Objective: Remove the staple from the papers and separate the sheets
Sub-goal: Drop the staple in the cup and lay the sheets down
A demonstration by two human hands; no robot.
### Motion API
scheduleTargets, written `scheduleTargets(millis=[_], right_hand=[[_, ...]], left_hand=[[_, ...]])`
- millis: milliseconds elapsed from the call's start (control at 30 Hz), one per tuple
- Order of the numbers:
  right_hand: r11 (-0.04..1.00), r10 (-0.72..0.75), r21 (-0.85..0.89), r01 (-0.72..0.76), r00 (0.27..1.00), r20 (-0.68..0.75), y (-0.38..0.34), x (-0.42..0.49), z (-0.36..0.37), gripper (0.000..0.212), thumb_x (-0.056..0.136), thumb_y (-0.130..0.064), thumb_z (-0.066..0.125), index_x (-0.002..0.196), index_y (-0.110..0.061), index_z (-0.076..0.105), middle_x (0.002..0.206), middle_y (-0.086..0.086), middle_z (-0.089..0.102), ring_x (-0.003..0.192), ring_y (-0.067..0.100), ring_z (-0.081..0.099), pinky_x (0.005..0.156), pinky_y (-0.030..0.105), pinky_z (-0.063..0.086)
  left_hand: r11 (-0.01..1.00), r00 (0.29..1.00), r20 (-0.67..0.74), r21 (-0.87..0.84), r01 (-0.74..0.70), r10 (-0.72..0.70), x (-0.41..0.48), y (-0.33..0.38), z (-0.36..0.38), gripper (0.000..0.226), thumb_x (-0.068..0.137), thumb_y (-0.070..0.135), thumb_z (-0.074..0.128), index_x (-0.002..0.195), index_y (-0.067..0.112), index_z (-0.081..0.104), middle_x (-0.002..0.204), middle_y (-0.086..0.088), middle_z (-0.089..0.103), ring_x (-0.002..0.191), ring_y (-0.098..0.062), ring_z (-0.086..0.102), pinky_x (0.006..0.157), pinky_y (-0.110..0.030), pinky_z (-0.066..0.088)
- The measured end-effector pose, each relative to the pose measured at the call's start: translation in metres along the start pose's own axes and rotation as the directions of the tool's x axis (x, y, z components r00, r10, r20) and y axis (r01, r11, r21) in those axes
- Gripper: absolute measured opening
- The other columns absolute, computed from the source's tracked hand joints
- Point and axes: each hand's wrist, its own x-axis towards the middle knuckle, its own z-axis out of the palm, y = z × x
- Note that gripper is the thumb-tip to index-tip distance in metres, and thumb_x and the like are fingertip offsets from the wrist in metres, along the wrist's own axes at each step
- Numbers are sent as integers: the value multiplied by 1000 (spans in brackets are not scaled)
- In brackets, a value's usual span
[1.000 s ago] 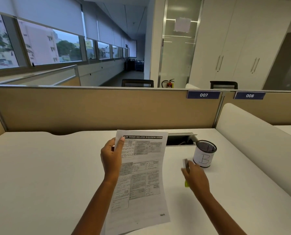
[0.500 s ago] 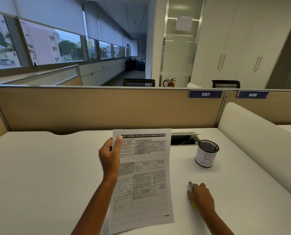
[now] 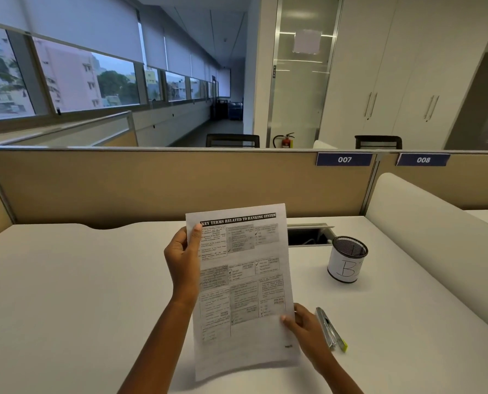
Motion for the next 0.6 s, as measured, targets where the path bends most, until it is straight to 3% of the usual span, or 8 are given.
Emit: scheduleTargets(millis=[67, 133, 200, 267, 333, 367, 467, 600], right_hand=[[997, 41, 68, -38, 998, -45, -1, -1, 0, 16, 87, -1, 53, 86, -14, 62, 91, 11, 71, 70, 16, 69, 59, 22, 56], [994, 63, 99, -54, 994, -90, -1, 0, 2, 14, 88, -3, 53, 84, -14, 61, 86, 9, 71, 69, 21, 67, 53, 21, 55], [992, 80, 104, -66, 987, -139, -1, 3, 4, 12, 88, -4, 54, 85, -14, 61, 85, 7, 70, 70, 23, 66, 52, 20, 55], [992, 102, 86, -88, 979, -174, 0, 8, 7, 10, 87, -5, 54, 88, -13, 61, 88, 11, 70, 77, 28, 66, 62, 32, 58], [994, 105, 33, -100, 976, -190, -2, 13, 13, 13, 87, -6, 55, 85, -18, 60, 92, 13, 69, 85, 32, 66, 75, 43, 57], [995, 98, 3, -100, 976, -194, -5, 14, 17, 16, 87, -6, 54, 82, -21, 59, 93, 12, 68, 85, 32, 65, 76, 43, 56], [992, 71, -88, -90, 978, -195, -9, 23, 32, 15, 87, -7, 53, 80, -19, 57, 89, 7, 65, 77, 23, 61, 64, 28, 51], [986, 61, -147, -81, 989, -136, -12, 38, 60, 6, 89, -9, 51, 93, -7, 54, 93, 8, 61, 73, 16, 57, 56, 14, 44]], left_hand=[[998, 998, 19, 22, 60, -61, 6, -8, -6, 8, 89, 24, 49, 89, 21, 56, 84, 4, 64, 73, -17, 63, 51, -14, 54], [981, 985, 47, 110, 158, -164, 10, -27, -15, 27, 87, 21, 53, 114, 17, 51, 101, -4, 62, 88, -25, 62, 69, -28, 55], [923, 946, 41, 238, 304, -322, 10, -51, -26, 41, 84, 17, 57, 123, 10, 46, 112, -11, 58, 99, -31, 59, 84, -39, 50], [864, 890, 35, 257, 432, -456, 1, -69, -38, 29, 84, 8, 56, 113, 3, 55, 101, -14, 61, 86, -29, 62, 76, -34, 53], [836, 869, 79, 328, 439, -488, -11, -86, -49, 13, 84, 2, 53, 89, 6, 64, 90, -13, 65, 72, -23, 64, 60, -23, 55], [833, 873, 98, 365, 416, -478, -15, -91, -53, 18, 84, 0, 51, 82, 9, 65, 89, -12, 67, 72, -23, 65, 58, -22, 55], [835, 899, 79, 414, 363, -430, -16, -106, -64, 30, 82, -3, 50, 67, 18, 64, 84, -12, 68, 75, -32, 66, 60, -31, 57], [790, 930, -54, 511, 339, -364, 3, -114, -80, 34, 77, -4, 55, 52, 18, 57, 68, -12, 63, 70, -35, 63, 71, -47, 55]])
